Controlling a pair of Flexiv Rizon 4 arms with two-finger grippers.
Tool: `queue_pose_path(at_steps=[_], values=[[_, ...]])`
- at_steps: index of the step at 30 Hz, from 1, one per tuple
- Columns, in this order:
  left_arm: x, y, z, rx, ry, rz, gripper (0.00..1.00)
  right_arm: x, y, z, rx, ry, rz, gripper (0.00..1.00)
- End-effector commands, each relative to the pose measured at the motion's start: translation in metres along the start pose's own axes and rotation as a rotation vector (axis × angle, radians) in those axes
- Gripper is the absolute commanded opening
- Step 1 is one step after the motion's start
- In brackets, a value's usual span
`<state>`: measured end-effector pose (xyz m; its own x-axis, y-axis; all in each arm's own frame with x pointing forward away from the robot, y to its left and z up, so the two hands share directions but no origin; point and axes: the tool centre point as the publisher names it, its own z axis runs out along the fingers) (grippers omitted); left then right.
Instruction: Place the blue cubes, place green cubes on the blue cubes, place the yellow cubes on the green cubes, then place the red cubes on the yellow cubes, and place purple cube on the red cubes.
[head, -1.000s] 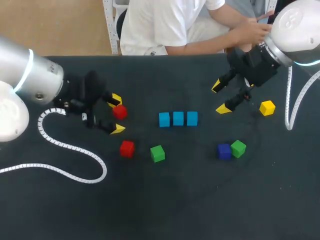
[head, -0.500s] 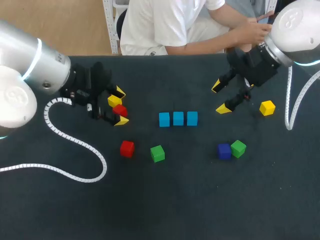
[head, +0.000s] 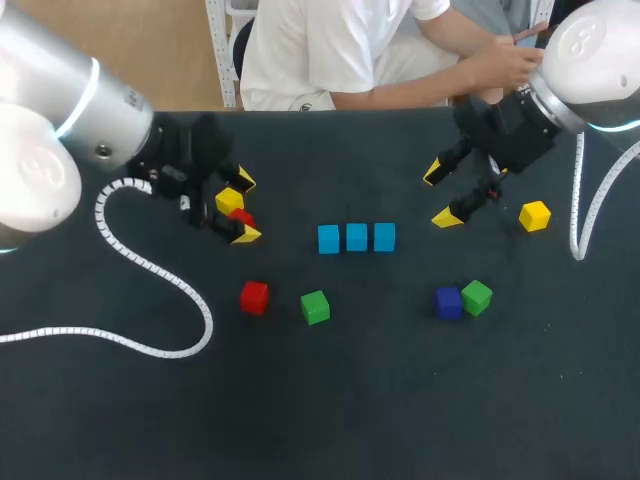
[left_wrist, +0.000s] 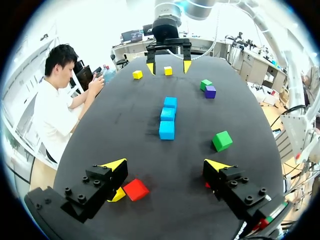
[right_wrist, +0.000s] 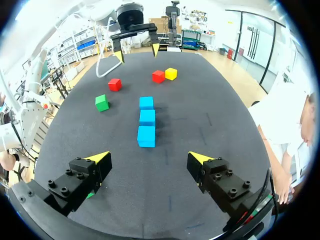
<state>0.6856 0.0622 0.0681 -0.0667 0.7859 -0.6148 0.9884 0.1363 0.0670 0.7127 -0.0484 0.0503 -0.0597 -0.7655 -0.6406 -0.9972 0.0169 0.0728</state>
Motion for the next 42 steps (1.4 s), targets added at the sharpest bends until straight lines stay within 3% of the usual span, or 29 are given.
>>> queue_pose_path(at_steps=[1,9,14,17,24,29,35,38,42], values=[[0.000,0.002,0.001,0.004,0.004,-0.001,1.00,0.000,0.001,0.000,0.002,-0.001,-0.001,1.00],[0.000,0.002,0.001,0.004,0.004,-0.001,1.00,0.000,0.001,0.000,0.002,-0.001,-0.001,1.00],[-0.009,-0.031,-0.016,-0.079,0.147,-0.081,1.00,0.000,0.001,0.000,0.002,-0.001,-0.001,1.00],[-0.009,-0.050,-0.021,-0.087,0.195,-0.108,1.00,0.000,0.001,0.000,0.002,-0.001,-0.001,1.00],[-0.020,-0.089,-0.021,-0.109,0.214,-0.185,1.00,0.000,0.001,0.000,0.002,-0.001,-0.001,1.00],[-0.039,-0.110,-0.008,-0.072,0.242,-0.161,1.00,0.000,0.001,0.000,0.002,-0.001,-0.001,1.00],[-0.062,-0.118,0.014,-0.001,0.317,-0.103,1.00,0.000,0.001,0.000,0.002,-0.001,-0.001,1.00],[-0.062,-0.120,0.019,0.028,0.356,-0.104,1.00,0.000,0.001,0.000,0.002,-0.001,-0.001,1.00],[-0.055,-0.125,0.028,0.073,0.364,-0.176,1.00,0.000,0.001,0.000,0.002,-0.001,-0.001,1.00]])
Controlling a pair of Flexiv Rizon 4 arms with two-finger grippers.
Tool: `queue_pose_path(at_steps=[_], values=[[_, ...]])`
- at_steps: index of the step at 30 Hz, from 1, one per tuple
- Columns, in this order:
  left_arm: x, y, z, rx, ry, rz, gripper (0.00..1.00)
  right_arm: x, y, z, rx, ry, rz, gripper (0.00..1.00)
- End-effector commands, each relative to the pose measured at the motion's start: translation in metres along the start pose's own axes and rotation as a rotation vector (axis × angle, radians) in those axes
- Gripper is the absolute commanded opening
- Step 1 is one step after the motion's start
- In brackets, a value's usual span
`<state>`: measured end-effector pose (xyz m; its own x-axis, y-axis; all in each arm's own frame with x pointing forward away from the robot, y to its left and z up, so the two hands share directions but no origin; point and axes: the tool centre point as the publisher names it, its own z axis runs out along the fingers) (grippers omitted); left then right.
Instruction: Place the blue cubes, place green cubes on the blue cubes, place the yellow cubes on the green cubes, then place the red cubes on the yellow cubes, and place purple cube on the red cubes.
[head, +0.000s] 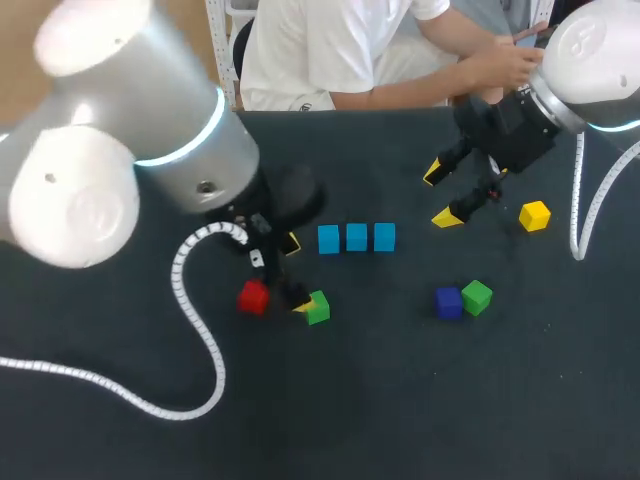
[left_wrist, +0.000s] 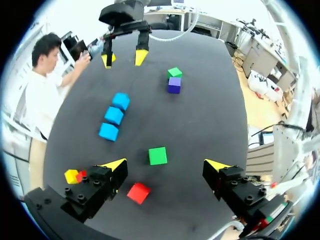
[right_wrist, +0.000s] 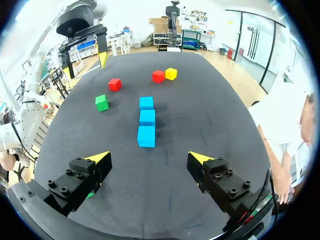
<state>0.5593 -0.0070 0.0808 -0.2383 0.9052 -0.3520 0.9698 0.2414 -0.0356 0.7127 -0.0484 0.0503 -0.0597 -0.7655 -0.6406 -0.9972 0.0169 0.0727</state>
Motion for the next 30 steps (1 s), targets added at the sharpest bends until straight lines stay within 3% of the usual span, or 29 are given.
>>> queue_pose_path(at_steps=[1,5,15,25,30], values=[[-0.006,0.007,0.013,0.042,0.064,-0.037,1.00,0.000,0.001,0.000,0.002,-0.001,-0.001,1.00],[-0.004,-0.004,0.024,0.050,0.078,-0.085,1.00,0.000,0.001,0.000,0.002,-0.001,-0.001,1.00],[0.013,-0.021,0.044,-0.039,0.090,-0.124,1.00,0.000,0.001,0.000,0.002,-0.001,-0.001,1.00],[0.038,-0.012,0.040,-0.133,-0.027,-0.147,1.00,0.000,0.001,0.000,0.002,-0.001,-0.001,1.00],[0.035,0.001,0.040,-0.132,-0.047,-0.103,1.00,0.000,0.001,0.000,0.002,-0.001,-0.001,1.00]])
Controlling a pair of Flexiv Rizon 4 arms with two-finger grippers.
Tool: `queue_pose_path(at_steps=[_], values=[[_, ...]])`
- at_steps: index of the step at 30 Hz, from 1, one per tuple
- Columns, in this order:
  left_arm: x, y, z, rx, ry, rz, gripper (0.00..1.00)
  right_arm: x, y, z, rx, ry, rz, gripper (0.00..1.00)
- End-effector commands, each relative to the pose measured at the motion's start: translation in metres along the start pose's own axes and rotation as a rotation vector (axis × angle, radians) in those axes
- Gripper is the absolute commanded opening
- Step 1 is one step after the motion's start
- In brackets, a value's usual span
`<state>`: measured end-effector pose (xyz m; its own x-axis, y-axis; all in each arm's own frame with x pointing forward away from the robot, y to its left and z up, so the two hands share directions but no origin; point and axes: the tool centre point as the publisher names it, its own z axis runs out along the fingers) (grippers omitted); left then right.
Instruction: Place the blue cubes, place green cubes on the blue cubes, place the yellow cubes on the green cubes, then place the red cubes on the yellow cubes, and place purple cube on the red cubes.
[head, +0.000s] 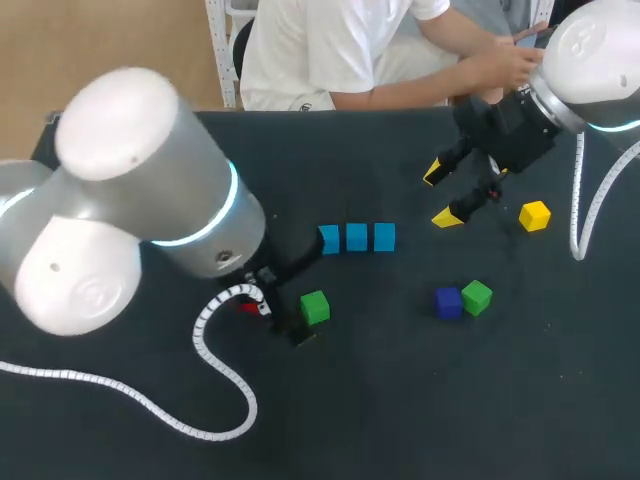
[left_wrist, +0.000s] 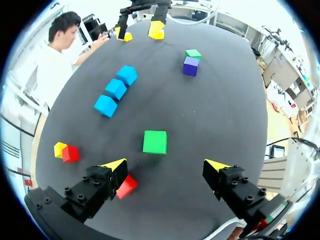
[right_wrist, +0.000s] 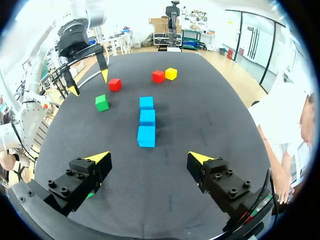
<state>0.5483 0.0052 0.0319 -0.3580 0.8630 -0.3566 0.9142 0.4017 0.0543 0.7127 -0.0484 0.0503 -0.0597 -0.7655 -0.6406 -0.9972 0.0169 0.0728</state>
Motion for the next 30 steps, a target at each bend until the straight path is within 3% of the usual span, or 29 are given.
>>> queue_pose_path(at_steps=[1,12,30], values=[[0.001,0.010,0.001,0.016,-0.056,0.032,1.00,0.000,0.001,0.000,0.002,-0.001,-0.001,1.00],[-0.015,0.019,0.020,0.088,-0.121,0.034,1.00,0.000,0.001,0.000,0.002,-0.001,-0.001,1.00],[-0.019,0.015,0.035,0.118,-0.085,0.043,1.00,0.000,0.001,0.000,0.002,-0.001,-0.001,1.00]])
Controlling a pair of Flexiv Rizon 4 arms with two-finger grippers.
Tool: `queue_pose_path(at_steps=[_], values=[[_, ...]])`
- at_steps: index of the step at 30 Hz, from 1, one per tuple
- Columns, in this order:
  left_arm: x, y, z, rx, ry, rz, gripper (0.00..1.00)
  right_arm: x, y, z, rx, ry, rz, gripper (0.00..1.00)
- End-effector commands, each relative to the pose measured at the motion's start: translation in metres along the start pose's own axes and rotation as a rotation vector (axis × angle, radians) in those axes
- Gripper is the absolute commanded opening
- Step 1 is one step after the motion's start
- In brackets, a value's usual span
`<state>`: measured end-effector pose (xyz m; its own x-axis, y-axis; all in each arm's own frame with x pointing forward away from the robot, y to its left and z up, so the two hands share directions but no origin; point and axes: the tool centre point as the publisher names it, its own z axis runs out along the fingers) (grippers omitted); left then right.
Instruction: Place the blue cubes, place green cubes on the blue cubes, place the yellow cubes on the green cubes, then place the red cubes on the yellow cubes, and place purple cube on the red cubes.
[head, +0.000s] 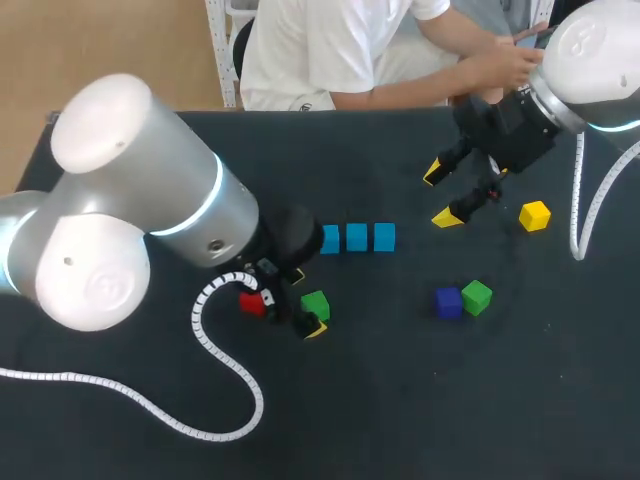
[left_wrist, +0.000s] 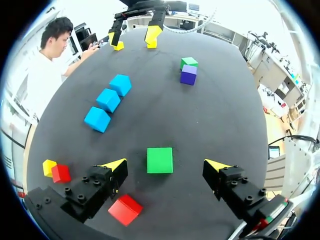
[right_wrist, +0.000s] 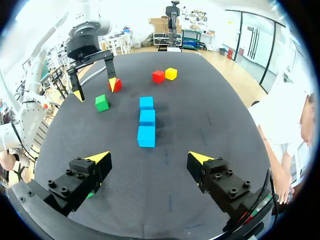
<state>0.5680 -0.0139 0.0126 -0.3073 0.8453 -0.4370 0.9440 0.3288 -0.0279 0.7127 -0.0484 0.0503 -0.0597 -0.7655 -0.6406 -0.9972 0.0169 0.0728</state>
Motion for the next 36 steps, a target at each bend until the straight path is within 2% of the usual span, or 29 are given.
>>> queue_pose_path(at_steps=[1,7,20,36], values=[[0.000,0.007,0.008,0.013,0.003,0.004,1.00,0.000,0.001,0.000,0.002,-0.001,-0.001,1.00],[0.004,0.012,0.014,0.030,-0.013,-0.009,1.00,0.000,0.001,0.000,0.002,-0.001,-0.001,1.00],[-0.001,0.026,0.025,0.042,-0.015,0.018,1.00,0.000,0.001,0.000,0.002,-0.001,-0.001,1.00],[0.004,0.026,0.027,0.042,-0.014,0.006,1.00,0.000,0.001,0.000,0.002,-0.001,-0.001,1.00]])
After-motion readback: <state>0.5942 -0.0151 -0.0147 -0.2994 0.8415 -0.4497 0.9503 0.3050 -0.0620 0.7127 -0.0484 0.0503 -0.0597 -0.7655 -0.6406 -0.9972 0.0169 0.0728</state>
